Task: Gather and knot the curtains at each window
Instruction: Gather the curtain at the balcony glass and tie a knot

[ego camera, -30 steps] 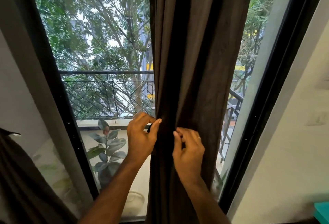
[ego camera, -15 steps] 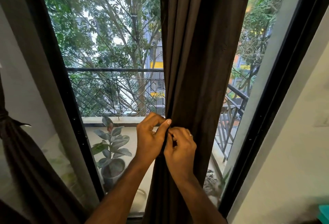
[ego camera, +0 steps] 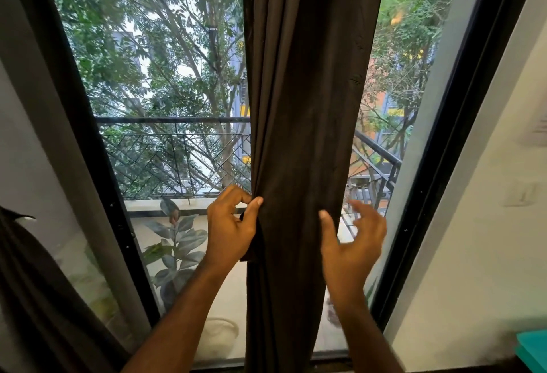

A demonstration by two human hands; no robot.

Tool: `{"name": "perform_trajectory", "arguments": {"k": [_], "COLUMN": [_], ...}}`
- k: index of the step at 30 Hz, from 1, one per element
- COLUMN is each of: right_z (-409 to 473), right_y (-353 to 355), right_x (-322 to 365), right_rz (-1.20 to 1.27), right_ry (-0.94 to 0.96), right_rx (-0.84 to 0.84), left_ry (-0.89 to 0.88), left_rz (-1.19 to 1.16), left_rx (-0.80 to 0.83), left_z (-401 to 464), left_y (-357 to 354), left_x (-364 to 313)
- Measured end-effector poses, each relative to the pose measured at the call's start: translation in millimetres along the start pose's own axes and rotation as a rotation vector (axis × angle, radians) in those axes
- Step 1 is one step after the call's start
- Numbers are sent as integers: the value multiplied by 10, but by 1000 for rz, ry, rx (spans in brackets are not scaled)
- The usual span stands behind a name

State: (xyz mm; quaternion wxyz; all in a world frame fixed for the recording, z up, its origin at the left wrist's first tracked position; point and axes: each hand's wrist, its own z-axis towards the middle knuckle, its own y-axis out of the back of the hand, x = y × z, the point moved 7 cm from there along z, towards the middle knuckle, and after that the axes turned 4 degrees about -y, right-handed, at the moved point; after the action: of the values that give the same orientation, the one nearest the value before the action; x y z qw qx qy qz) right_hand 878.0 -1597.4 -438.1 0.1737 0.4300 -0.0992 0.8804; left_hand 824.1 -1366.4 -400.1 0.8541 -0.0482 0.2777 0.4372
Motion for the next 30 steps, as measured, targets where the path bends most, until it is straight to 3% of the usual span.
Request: {"name": "perform_trajectory", "arguments": {"k": [3,5,10,14,17,25,27,30], "right_z": [263,258,-45,41,60,171,97,-154], "right_y": [-93,-178,-212,-208,-243,201,175,-81], "right_x": [-327,-320,-86,-204,-168,-319,-252,-46], "right_rz": [-34,-25,-23,85,207,199,141,-3], "right_ry": [-224,-185,119,-63,-97,-163,-118,106], "right_rx": [78,146,228,310,409,-65,-73,85], "left_ry": [-5,-11,19,8,2,18,20,8], "left_rz": [6,-5,-12,-6,2,23,30,2], "left_rx": [-2,11,-10,-1,-12,-45,-52,-19], "left_z": [2,-18,26,33,31,51,44,-12], "left_y": [-26,-70,-79,-48,-36,58,29,-143], "left_x": [24,10,100,96,103,208,183,44]}}
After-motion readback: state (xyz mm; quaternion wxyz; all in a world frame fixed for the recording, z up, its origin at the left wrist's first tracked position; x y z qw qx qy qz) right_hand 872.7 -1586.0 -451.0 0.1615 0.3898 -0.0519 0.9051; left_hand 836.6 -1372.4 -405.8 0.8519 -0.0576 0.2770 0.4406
